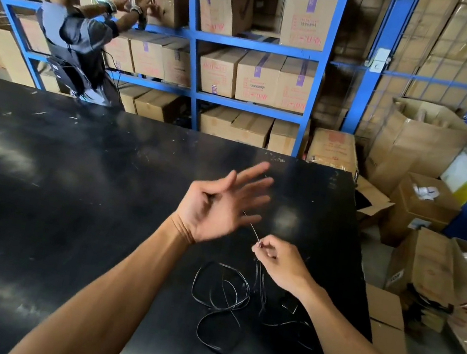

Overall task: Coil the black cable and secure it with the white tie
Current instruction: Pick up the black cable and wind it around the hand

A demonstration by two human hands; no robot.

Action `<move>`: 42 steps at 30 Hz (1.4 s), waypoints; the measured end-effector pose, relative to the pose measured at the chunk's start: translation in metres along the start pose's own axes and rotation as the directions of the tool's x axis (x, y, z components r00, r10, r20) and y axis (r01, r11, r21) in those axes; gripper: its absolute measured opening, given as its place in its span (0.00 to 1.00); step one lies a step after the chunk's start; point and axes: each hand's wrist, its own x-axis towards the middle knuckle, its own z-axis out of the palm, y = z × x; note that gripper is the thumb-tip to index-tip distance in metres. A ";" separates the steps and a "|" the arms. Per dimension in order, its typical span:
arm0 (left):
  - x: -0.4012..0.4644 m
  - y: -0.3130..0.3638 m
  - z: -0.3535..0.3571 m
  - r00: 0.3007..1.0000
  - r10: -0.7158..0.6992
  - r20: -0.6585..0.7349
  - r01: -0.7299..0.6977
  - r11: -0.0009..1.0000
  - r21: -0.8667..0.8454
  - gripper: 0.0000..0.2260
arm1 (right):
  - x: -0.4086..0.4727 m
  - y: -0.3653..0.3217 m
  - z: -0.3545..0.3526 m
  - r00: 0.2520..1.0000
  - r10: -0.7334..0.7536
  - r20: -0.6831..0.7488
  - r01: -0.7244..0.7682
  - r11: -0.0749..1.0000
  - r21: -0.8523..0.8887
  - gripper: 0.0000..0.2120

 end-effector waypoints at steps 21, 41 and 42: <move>-0.013 -0.007 -0.028 0.857 -0.516 -0.008 0.506 0.837 0.210 0.28 | 0.025 -0.102 -0.115 0.943 -0.127 -0.306 0.208 0.947 0.247 0.02; 0.017 0.040 -0.040 0.975 0.067 -0.212 -0.082 0.995 -0.062 0.26 | -0.018 -0.075 -0.028 0.990 -0.029 0.140 -0.030 0.915 0.402 0.11; 0.015 0.041 -0.044 0.966 0.067 -0.250 -0.082 0.995 -0.052 0.25 | -0.021 -0.078 -0.031 0.989 -0.047 0.138 -0.007 0.929 0.371 0.10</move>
